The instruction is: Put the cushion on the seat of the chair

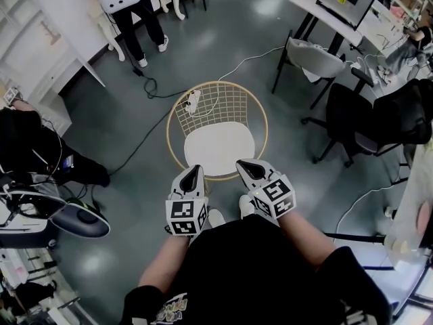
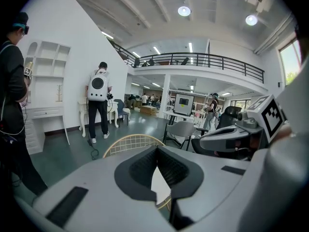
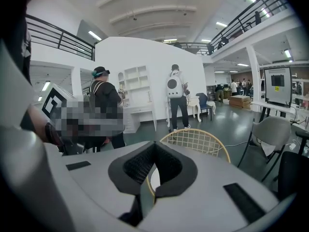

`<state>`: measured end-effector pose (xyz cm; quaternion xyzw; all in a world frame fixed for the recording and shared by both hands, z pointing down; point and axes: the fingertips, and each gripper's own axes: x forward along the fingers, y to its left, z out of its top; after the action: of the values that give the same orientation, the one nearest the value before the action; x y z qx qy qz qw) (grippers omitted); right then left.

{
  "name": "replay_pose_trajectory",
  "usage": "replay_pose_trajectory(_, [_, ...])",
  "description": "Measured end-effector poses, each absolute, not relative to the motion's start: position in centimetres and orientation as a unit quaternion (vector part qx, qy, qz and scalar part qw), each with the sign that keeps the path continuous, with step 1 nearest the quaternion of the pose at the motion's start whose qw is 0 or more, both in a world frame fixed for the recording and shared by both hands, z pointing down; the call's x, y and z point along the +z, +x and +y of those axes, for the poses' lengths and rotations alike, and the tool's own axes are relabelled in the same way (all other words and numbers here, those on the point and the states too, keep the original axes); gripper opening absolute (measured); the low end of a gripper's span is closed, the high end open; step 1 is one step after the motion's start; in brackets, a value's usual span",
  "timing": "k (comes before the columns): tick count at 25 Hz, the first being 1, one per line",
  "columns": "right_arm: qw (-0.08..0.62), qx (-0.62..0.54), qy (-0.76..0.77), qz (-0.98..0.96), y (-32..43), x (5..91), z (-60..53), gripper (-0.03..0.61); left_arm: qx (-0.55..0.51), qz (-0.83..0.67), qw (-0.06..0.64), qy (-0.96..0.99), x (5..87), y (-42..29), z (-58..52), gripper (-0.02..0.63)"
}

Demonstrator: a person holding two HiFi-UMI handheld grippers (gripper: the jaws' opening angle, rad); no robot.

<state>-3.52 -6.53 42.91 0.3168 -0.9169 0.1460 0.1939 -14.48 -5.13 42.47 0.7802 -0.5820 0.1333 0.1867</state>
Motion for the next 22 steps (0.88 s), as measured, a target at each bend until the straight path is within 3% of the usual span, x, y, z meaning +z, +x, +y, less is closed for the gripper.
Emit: replay_pose_trajectory(22, [0.194, 0.144, 0.313, -0.919, -3.95, 42.75, -6.25, 0.011, 0.137, -0.58, 0.182, 0.782, 42.53, -14.37, -4.89, 0.017])
